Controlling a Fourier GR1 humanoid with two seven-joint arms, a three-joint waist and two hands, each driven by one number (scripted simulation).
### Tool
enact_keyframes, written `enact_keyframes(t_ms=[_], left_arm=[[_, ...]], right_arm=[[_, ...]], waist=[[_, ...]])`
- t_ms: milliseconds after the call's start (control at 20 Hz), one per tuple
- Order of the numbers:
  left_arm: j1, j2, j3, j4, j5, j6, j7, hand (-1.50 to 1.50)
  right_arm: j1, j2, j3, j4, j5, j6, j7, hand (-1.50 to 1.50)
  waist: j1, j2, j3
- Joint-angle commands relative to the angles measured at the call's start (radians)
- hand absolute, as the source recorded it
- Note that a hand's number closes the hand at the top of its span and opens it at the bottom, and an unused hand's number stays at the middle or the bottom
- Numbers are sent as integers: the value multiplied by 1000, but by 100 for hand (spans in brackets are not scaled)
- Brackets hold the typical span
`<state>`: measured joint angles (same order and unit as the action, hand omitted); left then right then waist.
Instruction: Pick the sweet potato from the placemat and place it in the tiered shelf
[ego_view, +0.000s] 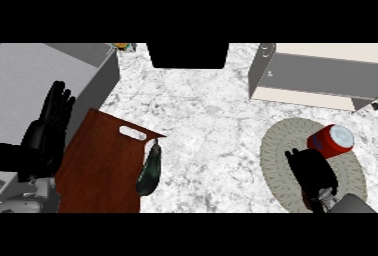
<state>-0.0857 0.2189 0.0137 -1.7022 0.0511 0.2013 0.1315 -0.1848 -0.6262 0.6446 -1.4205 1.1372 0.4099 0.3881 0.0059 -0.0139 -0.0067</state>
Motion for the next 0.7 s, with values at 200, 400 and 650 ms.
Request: enact_keyframes(t_ms=[200,400,650], left_arm=[[11,-17,18,70,5,-13,-17,0],[-4,-25,3,40,-10,9,20,0],[-9,-5,6,11,-16,0,55,0]], right_arm=[[27,109,-96,72,-1,-163,13,150],[23,319,-283,31,-175,-216,157,150],[25,407,-330,18,-227,-293,152,150]], waist=[[-8,16,8],[-22,16,11],[-5,14,8]])
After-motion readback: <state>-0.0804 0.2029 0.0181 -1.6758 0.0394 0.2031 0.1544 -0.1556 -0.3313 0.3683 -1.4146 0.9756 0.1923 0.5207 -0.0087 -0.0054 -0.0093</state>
